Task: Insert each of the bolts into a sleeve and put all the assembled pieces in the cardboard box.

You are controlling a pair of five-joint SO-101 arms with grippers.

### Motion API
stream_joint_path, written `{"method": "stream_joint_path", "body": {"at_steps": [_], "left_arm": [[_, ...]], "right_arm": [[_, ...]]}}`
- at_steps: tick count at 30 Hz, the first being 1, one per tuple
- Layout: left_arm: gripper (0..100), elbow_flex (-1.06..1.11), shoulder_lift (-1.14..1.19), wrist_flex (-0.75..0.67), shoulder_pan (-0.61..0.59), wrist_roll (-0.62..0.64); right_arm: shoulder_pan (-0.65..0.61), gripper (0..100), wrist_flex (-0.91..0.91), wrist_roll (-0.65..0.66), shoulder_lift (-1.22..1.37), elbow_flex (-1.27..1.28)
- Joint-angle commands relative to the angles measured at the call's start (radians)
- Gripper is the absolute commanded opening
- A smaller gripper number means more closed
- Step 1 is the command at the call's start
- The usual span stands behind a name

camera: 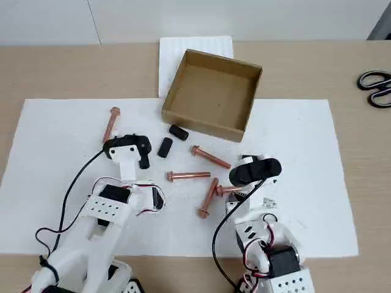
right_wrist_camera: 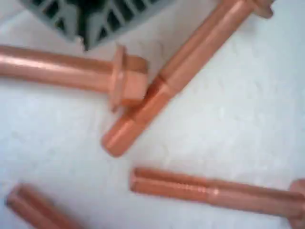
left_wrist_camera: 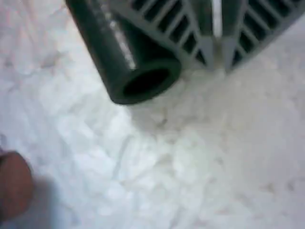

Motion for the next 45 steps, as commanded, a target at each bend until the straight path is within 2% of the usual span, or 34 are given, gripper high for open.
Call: {"method": "stream_joint_path", "body": {"at_steps": [1,19,25,28,32,35,40,45], "left_arm": [[1,0.015,0.011,0.026,-0.005,0.006],[1,0.015,0.011,0.026,0.043,0.006],[1,-0.061,0.008,0.031,0.038,0.003],[1,-0.159,0.008,0.104,0.038,0.003],[1,-0.337,0.009,0.361,0.044,0.002],[1,-0.472,0.011,0.542,0.044,-0.048],[1,-0.619,0.009,0.669,0.040,-0.112],[1,-0.671,0.009,0.755,0.038,-0.120]], "right_arm": [[0.007,0.4,-0.016,0.000,-0.008,-0.014],[-0.001,0.4,-0.019,0.000,-0.008,-0.012],[0.005,0.4,-0.104,0.005,-0.008,0.014],[0.005,0.4,-0.114,0.005,-0.008,0.017],[0.005,0.4,-0.110,0.006,-0.008,0.017],[0.005,0.4,-0.082,0.006,-0.008,0.009],[0.005,0.4,-0.064,0.008,-0.008,0.008],[0.005,0.4,-0.061,0.008,-0.008,0.008]]}}
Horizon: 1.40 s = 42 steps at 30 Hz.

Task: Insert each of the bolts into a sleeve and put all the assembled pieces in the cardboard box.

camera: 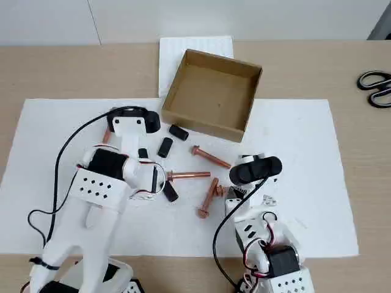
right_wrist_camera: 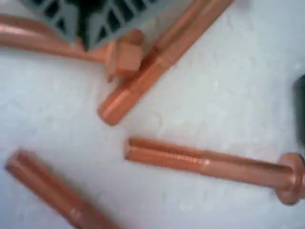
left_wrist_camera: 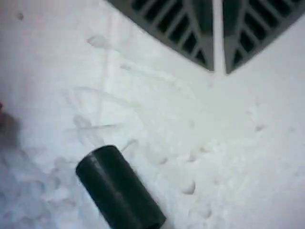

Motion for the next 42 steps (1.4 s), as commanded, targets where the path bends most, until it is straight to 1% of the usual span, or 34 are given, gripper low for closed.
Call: {"method": "stream_joint_path", "body": {"at_steps": [1,4,8,12,15,17,19,21,23,26,28,31,33,35,37,42], "left_arm": [[1,-0.074,-0.005,0.068,0.002,-0.011],[1,-0.114,-0.003,0.081,0.000,-0.091],[1,-0.202,-0.003,0.069,-0.031,-0.285],[1,-0.266,-0.009,-0.055,-0.092,-0.468],[1,-0.265,-0.002,-0.127,-0.066,-0.539],[1,-0.246,-0.009,-0.103,-0.020,-0.545],[1,-0.223,-0.008,-0.074,0.018,-0.539],[1,-0.223,-0.011,-0.069,0.037,-0.542],[1,-0.246,-0.012,-0.091,-0.009,-0.540],[1,-0.325,-0.005,-0.127,-0.094,-0.532],[1,-0.358,-0.011,-0.123,-0.138,-0.499],[1,-0.372,-0.003,-0.061,-0.176,-0.411],[1,-0.371,-0.002,-0.028,-0.180,-0.394],[1,-0.377,-0.003,0.014,-0.180,-0.397],[1,-0.377,-0.003,0.040,-0.180,-0.397],[1,-0.375,-0.002,0.058,-0.180,-0.397]], "right_arm": [[0.005,0.4,0.002,0.008,-0.010,-0.006],[0.005,0.4,0.002,0.008,-0.010,-0.006],[0.007,0.4,-0.002,0.008,-0.010,-0.006],[0.007,0.4,-0.004,0.008,-0.010,-0.006],[0.018,0.4,-0.004,0.009,-0.010,-0.006],[0.054,0.4,-0.005,0.009,-0.010,-0.025],[0.117,0.4,-0.005,0.011,-0.010,-0.069],[0.199,0.4,-0.005,0.069,-0.010,-0.138],[0.288,0.4,-0.018,0.173,-0.010,-0.221],[0.380,0.4,-0.047,0.304,0.002,-0.351],[0.409,0.4,0.016,0.354,0.004,-0.448],[0.409,0.4,0.199,0.358,0.008,-0.608],[0.407,0.4,0.286,0.358,0.048,-0.701],[0.407,0.4,0.357,0.359,0.147,-0.806],[0.407,0.4,0.427,0.359,0.300,-0.933],[0.392,0.4,0.611,0.358,0.852,-1.281]]}}
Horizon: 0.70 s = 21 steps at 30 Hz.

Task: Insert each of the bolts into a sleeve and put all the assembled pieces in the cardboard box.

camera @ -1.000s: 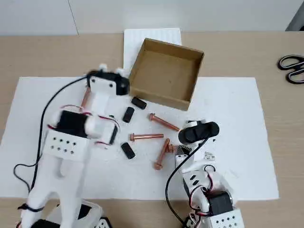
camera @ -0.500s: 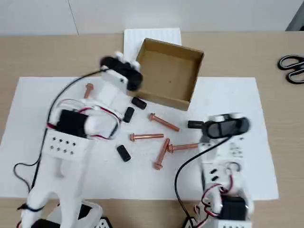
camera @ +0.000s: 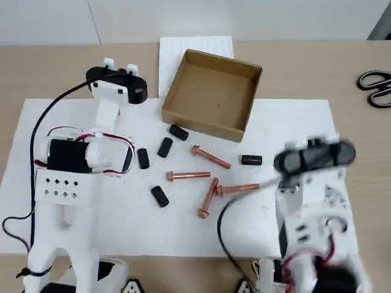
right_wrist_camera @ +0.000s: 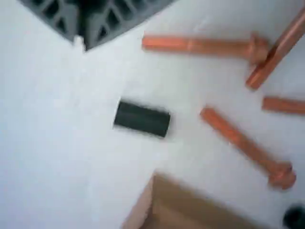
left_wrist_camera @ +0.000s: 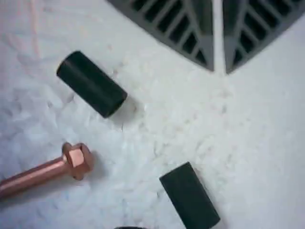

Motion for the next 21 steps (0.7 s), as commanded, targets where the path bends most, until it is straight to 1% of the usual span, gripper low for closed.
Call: {"method": "stream_joint_path", "body": {"at_steps": [1,2,5,7,8,13,15,21], "left_arm": [[1,-0.039,-0.005,0.008,-0.006,0.009],[1,-0.039,-0.005,0.008,-0.006,0.011],[1,-0.039,-0.006,0.009,-0.008,0.011],[1,-0.039,-0.006,0.018,-0.008,0.011],[1,-0.039,-0.006,0.026,-0.008,0.011],[1,-0.039,-0.014,0.051,-0.008,0.008],[1,-0.039,-0.014,0.051,-0.008,0.008],[1,-0.039,-0.014,0.051,-0.008,0.011]], "right_arm": [[-0.021,0.4,0.147,0.006,0.472,-0.313],[-0.030,0.4,0.183,0.006,0.578,-0.399],[-0.050,0.4,0.197,0.006,0.845,-0.643],[-0.082,0.4,0.203,0.006,0.937,-0.769],[-0.111,0.4,0.203,0.006,0.954,-0.792],[-0.317,0.4,0.202,0.012,0.900,-0.763],[-0.374,0.4,0.200,0.014,0.848,-0.760],[-0.383,0.4,0.197,0.080,0.763,-0.727]]}}
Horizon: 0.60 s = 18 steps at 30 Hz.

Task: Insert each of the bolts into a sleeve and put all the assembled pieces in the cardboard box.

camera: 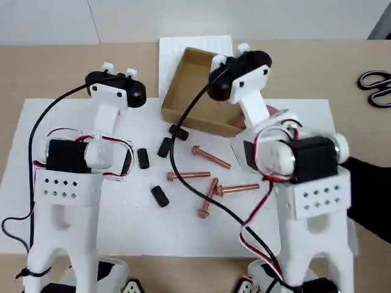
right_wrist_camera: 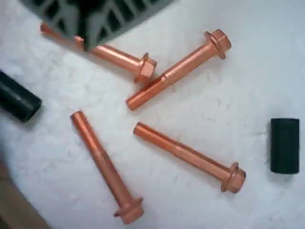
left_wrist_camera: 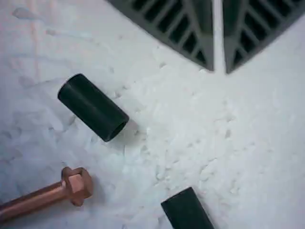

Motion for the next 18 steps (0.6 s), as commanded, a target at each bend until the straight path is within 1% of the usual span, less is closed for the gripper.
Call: {"method": "stream_joint_path", "body": {"at_steps": [1,13,16,18], "left_arm": [[1,-0.039,-0.014,0.006,-0.003,0.005],[1,-0.039,-0.015,0.005,-0.003,0.005],[1,-0.039,-0.015,0.005,-0.003,0.005],[1,-0.039,-0.015,0.005,-0.003,0.005]], "right_arm": [[-0.013,0.4,0.001,0.021,-0.051,0.014],[0.001,0.4,-0.015,0.023,-0.147,0.040],[0.010,0.4,-0.012,0.029,-0.137,0.041],[0.022,0.4,-0.007,0.055,-0.093,0.040]]}}
